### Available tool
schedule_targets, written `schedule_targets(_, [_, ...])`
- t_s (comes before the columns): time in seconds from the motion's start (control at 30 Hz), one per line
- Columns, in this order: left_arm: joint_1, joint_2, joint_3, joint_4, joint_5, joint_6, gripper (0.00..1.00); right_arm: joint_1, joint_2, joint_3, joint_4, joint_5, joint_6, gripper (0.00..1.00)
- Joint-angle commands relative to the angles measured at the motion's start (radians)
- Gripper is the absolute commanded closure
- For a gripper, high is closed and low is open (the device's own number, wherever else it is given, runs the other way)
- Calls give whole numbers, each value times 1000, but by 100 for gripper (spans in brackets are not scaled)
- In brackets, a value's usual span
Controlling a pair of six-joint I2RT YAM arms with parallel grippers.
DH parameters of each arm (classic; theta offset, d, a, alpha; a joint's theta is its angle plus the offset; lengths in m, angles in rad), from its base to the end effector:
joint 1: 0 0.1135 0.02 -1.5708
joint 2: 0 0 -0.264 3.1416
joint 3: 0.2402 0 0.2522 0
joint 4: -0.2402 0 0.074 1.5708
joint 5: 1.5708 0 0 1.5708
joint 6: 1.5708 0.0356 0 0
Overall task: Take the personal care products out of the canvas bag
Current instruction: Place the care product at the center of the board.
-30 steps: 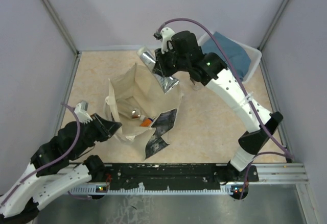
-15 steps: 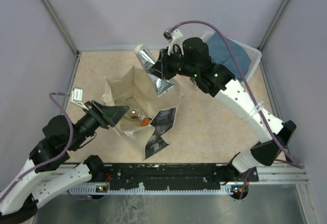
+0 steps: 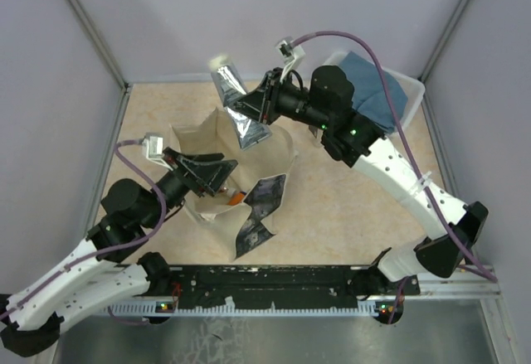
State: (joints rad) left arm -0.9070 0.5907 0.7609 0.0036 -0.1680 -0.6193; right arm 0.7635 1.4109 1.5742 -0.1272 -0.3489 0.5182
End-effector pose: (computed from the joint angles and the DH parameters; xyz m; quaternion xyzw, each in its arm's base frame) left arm 0.0906 -0.1062 0.3800 0.0283 0.6434 -0.4885 0.5888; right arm 0.2208 0.2282 0.4770 -0.2076 0.6633 0.5204 0.4962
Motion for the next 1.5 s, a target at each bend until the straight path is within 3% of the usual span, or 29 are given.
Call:
schedule_targets(0.0, [1, 0, -9, 185, 4, 92, 23, 4, -58, 1, 235, -71, 62, 100])
schedule_targets(0.4, [2, 101, -29, 351, 12, 169, 15, 5, -75, -46, 320, -122, 116, 100])
schedule_targets(0.73, [2, 225, 19, 414, 17, 222, 24, 35, -63, -49, 348, -164, 130, 100])
schedule_targets(1.13, [0, 245, 64, 425, -17, 269, 24, 37, -70, -66, 336, -191, 127, 100])
schedule_targets(1.23, [2, 265, 85, 417, -24, 280, 33, 39, -70, -70, 342, -207, 129, 100])
schedule_targets(1.33, [2, 284, 99, 419, -22, 284, 49, 44, -68, -70, 343, -215, 132, 100])
schedule_targets(1.47, [1, 292, 106, 442, -8, 281, 58, 50, -64, -70, 332, -226, 131, 100])
